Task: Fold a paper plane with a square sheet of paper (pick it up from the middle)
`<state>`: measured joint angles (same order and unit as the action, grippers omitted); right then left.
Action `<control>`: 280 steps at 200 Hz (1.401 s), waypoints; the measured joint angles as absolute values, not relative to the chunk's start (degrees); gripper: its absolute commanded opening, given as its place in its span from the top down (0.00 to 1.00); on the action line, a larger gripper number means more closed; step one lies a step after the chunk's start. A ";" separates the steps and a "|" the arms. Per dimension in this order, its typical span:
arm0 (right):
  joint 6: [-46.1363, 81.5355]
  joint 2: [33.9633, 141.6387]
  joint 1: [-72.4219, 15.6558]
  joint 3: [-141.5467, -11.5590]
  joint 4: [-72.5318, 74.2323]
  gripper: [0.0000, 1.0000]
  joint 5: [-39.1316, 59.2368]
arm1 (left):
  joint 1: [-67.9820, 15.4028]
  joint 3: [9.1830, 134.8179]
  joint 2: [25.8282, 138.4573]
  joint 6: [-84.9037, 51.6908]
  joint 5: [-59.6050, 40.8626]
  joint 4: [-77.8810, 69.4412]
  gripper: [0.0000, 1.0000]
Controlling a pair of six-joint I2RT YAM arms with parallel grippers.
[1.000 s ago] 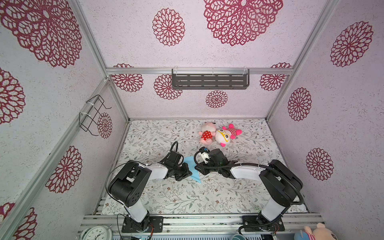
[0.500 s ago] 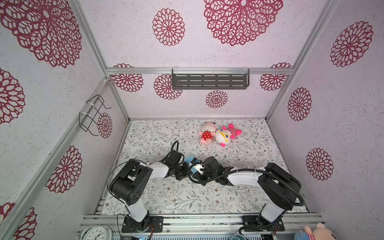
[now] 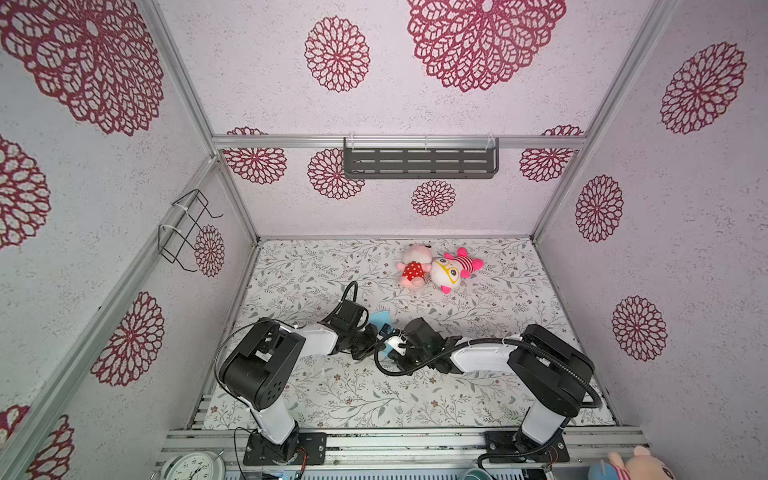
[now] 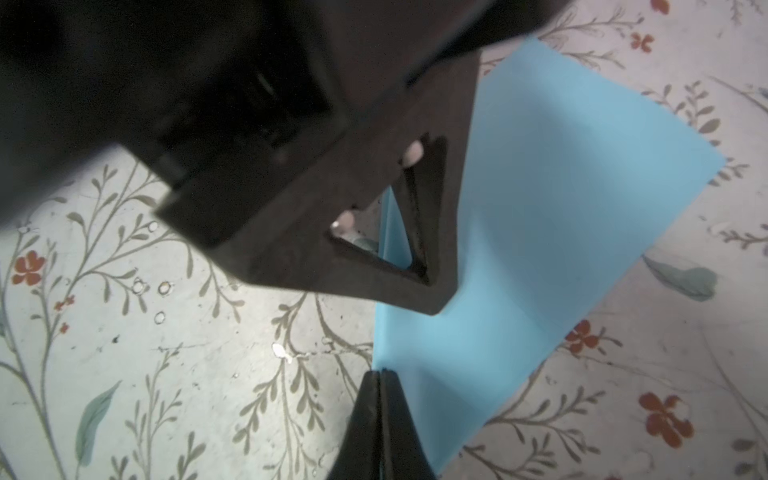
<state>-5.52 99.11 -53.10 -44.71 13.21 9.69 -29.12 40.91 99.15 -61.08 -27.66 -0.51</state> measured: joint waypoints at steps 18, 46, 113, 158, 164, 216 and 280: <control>-5.56 99.44 -53.10 -44.71 13.17 0.93 9.32 | -29.10 40.91 99.15 -61.01 -27.73 -0.49 1.00; -5.54 99.70 -53.15 -44.71 13.26 0.93 9.19 | -29.04 40.93 99.13 -60.84 -27.77 -0.34 1.00; -5.39 99.79 -53.19 -44.71 13.41 0.93 9.15 | -27.09 42.30 97.60 -59.33 -27.53 4.27 0.96; -4.91 99.98 -53.19 -44.71 13.82 0.93 9.21 | -26.33 42.28 91.88 -57.60 -27.09 6.83 0.94; -4.89 100.07 -53.19 -44.71 13.98 0.93 9.23 | -26.33 42.24 91.66 -57.43 -27.11 6.83 0.94; -4.27 100.64 -53.19 -44.75 15.16 0.92 9.37 | -26.87 41.89 93.54 -56.71 -27.00 7.70 0.96; -3.81 100.71 -53.19 -44.75 15.38 0.92 9.39 | -27.11 42.37 95.77 -55.51 -24.60 10.11 0.98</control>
